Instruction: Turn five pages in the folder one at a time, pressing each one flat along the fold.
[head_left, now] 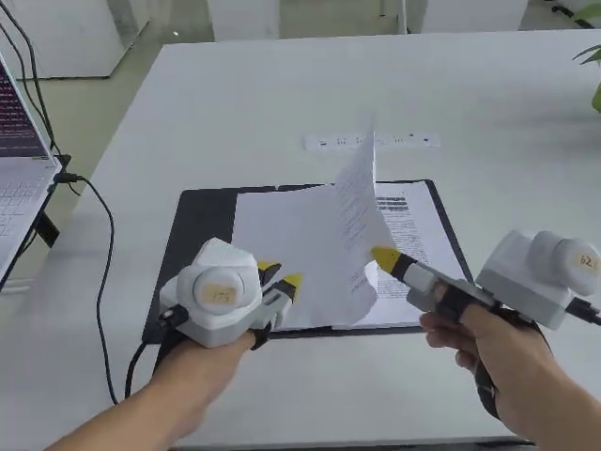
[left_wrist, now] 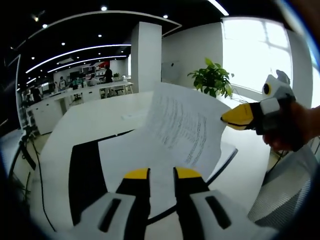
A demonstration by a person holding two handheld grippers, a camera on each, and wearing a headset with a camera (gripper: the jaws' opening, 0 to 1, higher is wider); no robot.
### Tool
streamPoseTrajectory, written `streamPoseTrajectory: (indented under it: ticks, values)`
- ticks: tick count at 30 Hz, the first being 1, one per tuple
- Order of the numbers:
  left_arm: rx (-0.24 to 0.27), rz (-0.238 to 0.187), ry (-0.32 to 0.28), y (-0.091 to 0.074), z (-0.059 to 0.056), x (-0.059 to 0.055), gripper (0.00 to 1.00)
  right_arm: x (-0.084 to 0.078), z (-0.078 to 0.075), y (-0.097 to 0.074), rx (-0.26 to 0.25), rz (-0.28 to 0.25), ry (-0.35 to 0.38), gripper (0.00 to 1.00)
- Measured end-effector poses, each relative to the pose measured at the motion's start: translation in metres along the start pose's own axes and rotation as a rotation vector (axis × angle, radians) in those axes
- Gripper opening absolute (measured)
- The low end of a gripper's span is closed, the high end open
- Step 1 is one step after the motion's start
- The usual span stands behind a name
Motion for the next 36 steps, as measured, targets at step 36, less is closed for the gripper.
streamPoseTrajectory:
  ticks: [36]
  values:
    - [0.175,-0.028,-0.134,-0.100,0.065,-0.047,0.16,-0.116,0.034,0.115,-0.024,0.312,-0.125,0.00]
Point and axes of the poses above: the centre of the closed fingertips' face, and the gripper's own axes: y roughly forward along the fingers, z roughly to its left, x roughly out of its top, the point moved 2 cm from there along -y, roughly backward along the fingers, and after that the axes turned 10 degrees about -x, right-handed, at the moved point
